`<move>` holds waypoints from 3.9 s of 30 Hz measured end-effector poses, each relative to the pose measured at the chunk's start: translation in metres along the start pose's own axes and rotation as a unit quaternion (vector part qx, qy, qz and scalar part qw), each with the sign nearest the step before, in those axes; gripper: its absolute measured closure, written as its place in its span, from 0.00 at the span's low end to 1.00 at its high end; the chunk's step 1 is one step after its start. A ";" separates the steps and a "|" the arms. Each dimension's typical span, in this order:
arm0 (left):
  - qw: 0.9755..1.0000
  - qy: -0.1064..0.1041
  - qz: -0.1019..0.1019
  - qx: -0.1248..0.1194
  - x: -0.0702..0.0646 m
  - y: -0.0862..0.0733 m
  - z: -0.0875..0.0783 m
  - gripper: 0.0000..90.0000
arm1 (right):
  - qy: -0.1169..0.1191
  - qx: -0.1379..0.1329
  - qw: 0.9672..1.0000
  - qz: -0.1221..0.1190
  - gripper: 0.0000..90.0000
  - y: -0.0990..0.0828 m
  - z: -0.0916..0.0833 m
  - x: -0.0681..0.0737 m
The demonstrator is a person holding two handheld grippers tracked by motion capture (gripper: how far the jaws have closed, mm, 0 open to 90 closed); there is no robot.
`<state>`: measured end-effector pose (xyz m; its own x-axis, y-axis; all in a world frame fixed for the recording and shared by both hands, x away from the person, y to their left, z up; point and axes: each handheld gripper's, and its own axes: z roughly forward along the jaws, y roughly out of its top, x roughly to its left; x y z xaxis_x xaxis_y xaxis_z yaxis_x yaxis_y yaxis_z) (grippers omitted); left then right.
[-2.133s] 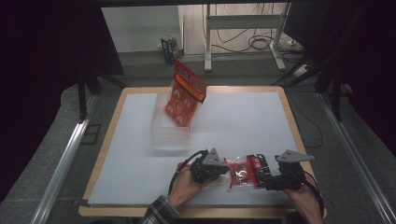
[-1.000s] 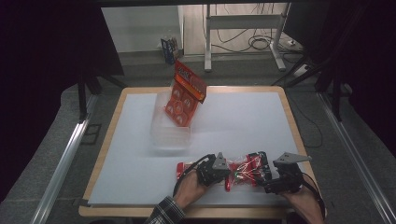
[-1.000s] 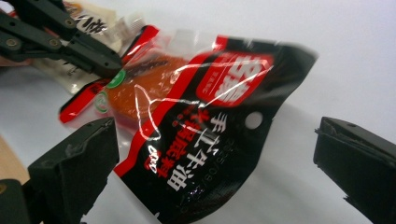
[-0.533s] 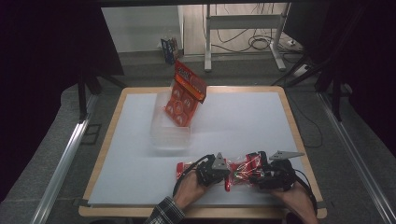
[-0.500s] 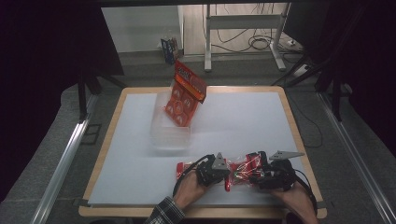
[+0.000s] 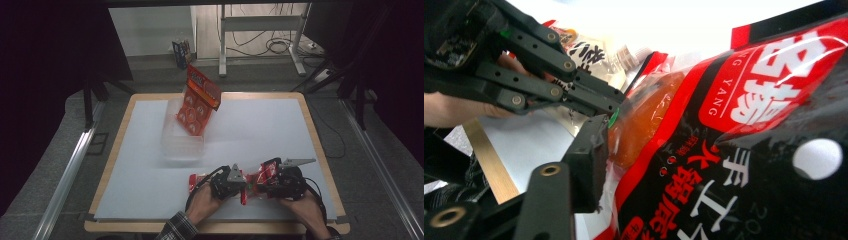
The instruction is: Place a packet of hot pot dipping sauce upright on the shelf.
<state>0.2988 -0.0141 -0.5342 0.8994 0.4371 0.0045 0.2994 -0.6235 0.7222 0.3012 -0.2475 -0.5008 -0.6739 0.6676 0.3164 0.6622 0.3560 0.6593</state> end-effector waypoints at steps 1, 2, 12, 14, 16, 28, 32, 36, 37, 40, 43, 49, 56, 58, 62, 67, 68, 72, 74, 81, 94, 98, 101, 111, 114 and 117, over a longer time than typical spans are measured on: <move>1.000 0.000 -0.002 0.000 0.000 0.000 0.000 1.00 | -0.001 -0.002 1.000 0.002 0.54 0.001 0.000 0.000; 1.000 0.000 -0.004 -0.001 0.000 0.000 0.000 1.00 | 0.001 -0.002 1.000 0.009 0.56 0.002 -0.001 0.001; 1.000 0.005 -0.004 -0.010 0.000 0.002 -0.006 0.97 | 0.034 -0.018 0.998 0.057 0.74 0.008 -0.006 -0.005; 1.000 0.005 -0.002 -0.016 -0.001 0.003 -0.008 0.94 | 0.036 -0.026 0.997 0.056 0.77 0.010 -0.010 -0.004; 1.000 0.006 0.000 -0.021 -0.003 0.005 -0.011 0.90 | 0.034 -0.029 0.998 0.051 0.78 0.012 -0.013 -0.003; 0.999 0.014 0.006 -0.049 -0.004 0.009 -0.035 0.43 | 0.008 -0.028 1.000 0.009 0.80 0.024 -0.021 0.006; 0.998 0.029 0.009 -0.048 -0.003 0.005 -0.045 0.27 | 0.002 -0.031 1.000 0.003 0.80 0.029 -0.024 0.007; 0.999 0.033 0.007 -0.041 -0.002 -0.003 -0.057 0.13 | -0.003 -0.032 0.999 -0.008 0.80 0.033 -0.026 0.008; 0.999 0.033 0.006 -0.041 -0.002 -0.005 -0.060 0.10 | -0.003 -0.033 0.999 -0.011 0.80 0.035 -0.026 0.009; 0.999 0.032 0.000 -0.043 -0.002 -0.014 -0.068 0.05 | -0.002 -0.036 0.999 -0.018 0.80 0.038 -0.027 0.010; 0.998 0.027 -0.020 -0.056 -0.003 -0.024 -0.074 0.03 | -0.001 -0.039 0.999 -0.024 0.80 0.041 -0.028 0.010; 0.997 0.041 -0.023 -0.057 -0.005 -0.036 -0.086 0.02 | -0.002 -0.043 0.998 -0.035 0.80 0.049 -0.029 0.012; 0.997 0.056 -0.030 -0.048 -0.003 -0.053 -0.097 0.00 | -0.005 -0.046 0.998 -0.051 0.80 0.064 -0.032 0.014; 0.997 0.064 -0.034 -0.042 -0.001 -0.059 -0.100 0.00 | -0.004 -0.047 0.997 -0.055 0.80 0.069 -0.032 0.013; 0.996 0.076 -0.039 -0.033 0.003 -0.069 -0.110 0.00 | 0.003 -0.048 0.997 -0.063 0.80 0.080 -0.029 0.011; 0.994 0.089 -0.061 -0.033 0.008 -0.081 -0.120 0.00 | 0.014 -0.047 0.995 -0.084 0.80 0.098 -0.022 0.012; 0.993 0.090 -0.067 -0.034 0.009 -0.084 -0.122 0.00 | 0.017 -0.046 0.995 -0.090 0.80 0.101 -0.020 0.013; 0.992 0.100 -0.077 -0.030 0.011 -0.092 -0.128 0.00 | 0.022 -0.044 0.993 -0.110 0.80 0.117 -0.011 0.016; 0.991 0.106 -0.081 -0.030 0.011 -0.095 -0.131 0.00 | 0.025 -0.040 0.992 -0.121 0.80 0.124 -0.006 0.018; 0.988 0.113 -0.099 -0.034 0.015 -0.105 -0.139 0.00 | 0.036 -0.019 0.987 -0.154 0.80 0.147 0.017 0.023; 0.988 0.108 -0.102 -0.035 0.018 -0.108 -0.139 0.00 | 0.047 0.025 0.981 -0.188 0.80 0.174 0.058 0.028; 0.988 0.106 -0.104 -0.038 0.018 -0.108 -0.140 0.00 | 0.048 0.039 0.978 -0.198 0.80 0.179 0.068 0.028; 0.988 0.104 -0.106 -0.040 0.019 -0.108 -0.140 0.00 | 0.046 0.045 0.977 -0.205 0.80 0.183 0.073 0.029; 0.987 0.109 -0.114 -0.043 0.021 -0.111 -0.144 0.00 | 0.039 0.077 0.970 -0.226 0.80 0.198 0.091 0.034; 0.985 0.109 -0.121 -0.049 0.023 -0.112 -0.145 0.00 | 0.039 0.082 0.968 -0.232 0.80 0.203 0.094 0.036; 0.985 0.111 -0.124 -0.050 0.025 -0.113 -0.147 0.00 | 0.037 0.085 0.967 -0.238 0.80 0.208 0.098 0.038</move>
<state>0.2401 0.1626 -0.5138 0.7071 0.7061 -0.0386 0.4586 -0.4164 0.7851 0.4451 -0.0842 -0.4183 -0.9333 0.3547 0.0563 0.3104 0.7178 0.6233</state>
